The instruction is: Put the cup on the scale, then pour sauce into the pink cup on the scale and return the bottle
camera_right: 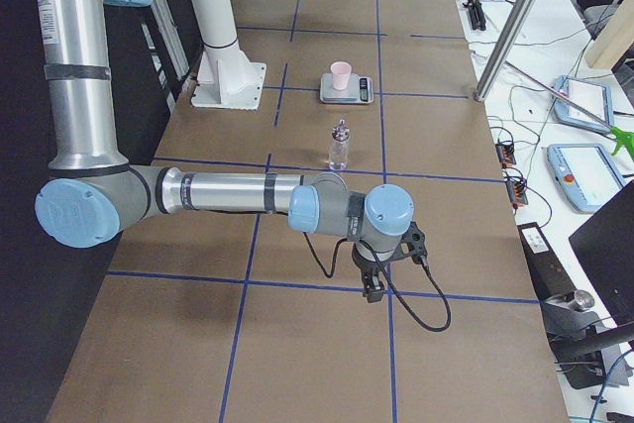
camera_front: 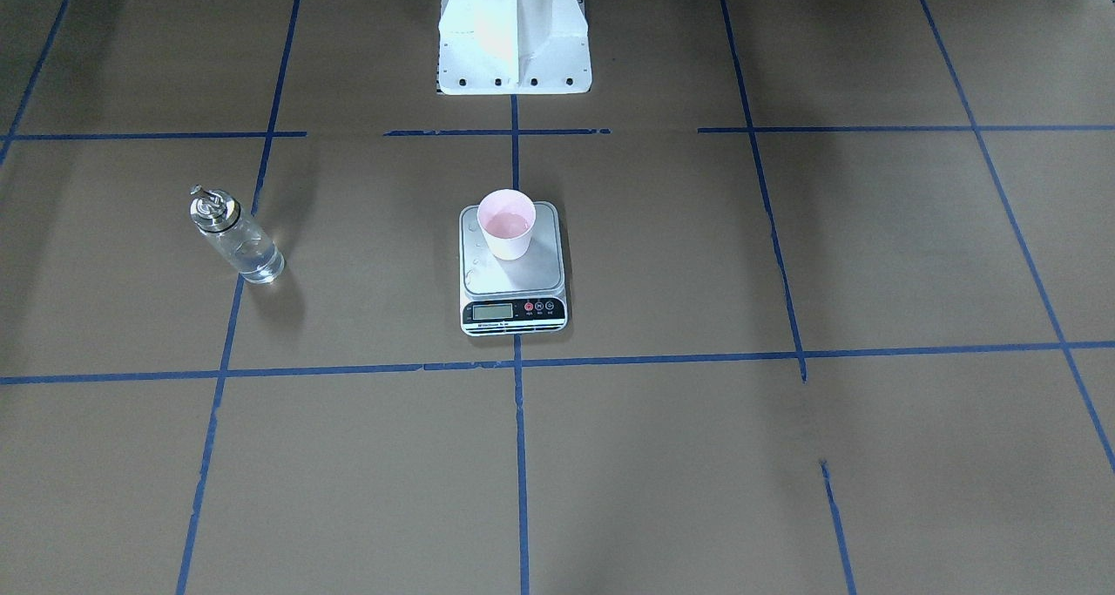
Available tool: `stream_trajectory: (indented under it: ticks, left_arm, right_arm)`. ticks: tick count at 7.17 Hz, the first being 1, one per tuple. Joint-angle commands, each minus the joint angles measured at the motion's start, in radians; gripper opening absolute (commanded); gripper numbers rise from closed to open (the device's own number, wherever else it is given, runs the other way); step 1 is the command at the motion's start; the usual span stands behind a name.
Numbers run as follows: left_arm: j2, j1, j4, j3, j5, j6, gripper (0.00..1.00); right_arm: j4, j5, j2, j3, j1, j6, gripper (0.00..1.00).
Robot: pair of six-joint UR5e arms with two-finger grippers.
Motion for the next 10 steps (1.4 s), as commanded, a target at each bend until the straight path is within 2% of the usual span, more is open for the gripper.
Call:
stream_trajectory:
  ticks: [1, 2, 3, 4, 5, 6, 7, 10]
  left_arm:
    - [-0.014, 0.008, -0.043, 0.02, 0.012, -0.012, 1.0]
    - [-0.041, 0.009, 0.013, -0.003, 0.0, -0.047, 1.0]
    - [-0.045, 0.012, 0.018, -0.022, -0.059, -0.306, 1.0]
    - [-0.021, 0.023, 0.003, -0.031, -0.058, -0.386, 1.0]
    - [0.001, 0.025, -0.002, -0.039, -0.163, -0.429, 1.0]
    - [-0.003, 0.028, -0.036, -0.043, -0.137, -0.446, 1.0]
    - [0.009, 0.029, -0.072, -0.066, -0.012, -0.448, 1.0]
    - [0.013, 0.08, -0.086, -0.068, -0.044, -0.448, 1.0]
  right_arm:
    - [0.002, 0.049, 0.02, -0.008, -0.004, 0.034, 1.0]
    - [0.004, 0.05, 0.023, -0.011, -0.004, 0.039, 1.0]
    - [0.004, 0.05, 0.023, -0.009, -0.004, 0.041, 1.0]
    - [0.002, 0.056, 0.017, -0.006, -0.004, 0.044, 1.0]
    - [0.002, 0.058, 0.015, -0.003, -0.004, 0.044, 1.0]
    - [0.002, 0.058, 0.025, 0.006, -0.003, 0.042, 1.0]
    - [-0.005, 0.056, 0.041, 0.027, -0.004, 0.042, 1.0]
    - [0.001, 0.038, 0.032, 0.038, -0.001, 0.039, 1.0]
